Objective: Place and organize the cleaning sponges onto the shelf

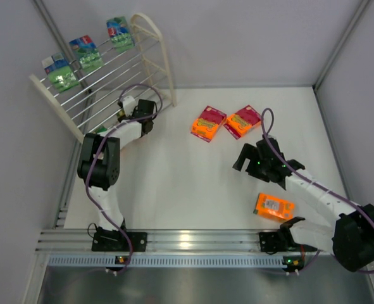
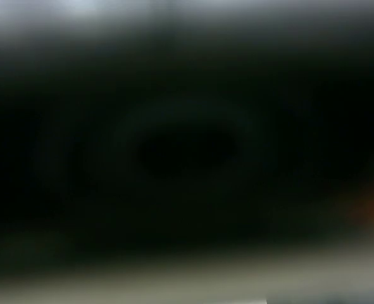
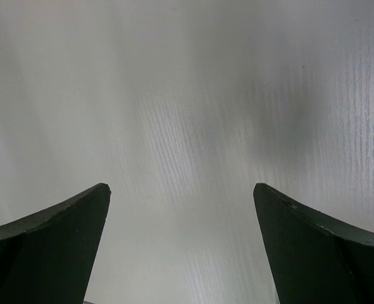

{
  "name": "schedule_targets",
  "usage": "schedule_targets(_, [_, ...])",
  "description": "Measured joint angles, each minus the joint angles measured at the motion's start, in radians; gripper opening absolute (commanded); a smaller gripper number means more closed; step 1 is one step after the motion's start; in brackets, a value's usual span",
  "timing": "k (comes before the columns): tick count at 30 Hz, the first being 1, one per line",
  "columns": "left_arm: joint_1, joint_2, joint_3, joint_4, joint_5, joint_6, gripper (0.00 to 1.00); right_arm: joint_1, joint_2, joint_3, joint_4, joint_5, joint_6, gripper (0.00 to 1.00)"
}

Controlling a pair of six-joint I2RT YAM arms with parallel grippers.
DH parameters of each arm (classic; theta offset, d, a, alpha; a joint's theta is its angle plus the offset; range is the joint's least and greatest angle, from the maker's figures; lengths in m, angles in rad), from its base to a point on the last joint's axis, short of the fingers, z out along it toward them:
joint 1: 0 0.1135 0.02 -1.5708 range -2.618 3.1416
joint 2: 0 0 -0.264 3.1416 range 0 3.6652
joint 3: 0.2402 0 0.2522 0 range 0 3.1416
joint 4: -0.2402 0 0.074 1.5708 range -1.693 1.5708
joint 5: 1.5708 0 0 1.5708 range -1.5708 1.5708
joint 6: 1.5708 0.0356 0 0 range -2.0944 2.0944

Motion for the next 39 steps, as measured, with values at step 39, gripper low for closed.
schedule_targets(39, [-0.28,-0.534,-0.195,-0.015,0.499,0.208,0.98,-0.203,-0.317,0.045,-0.415,0.157,0.013,0.99])
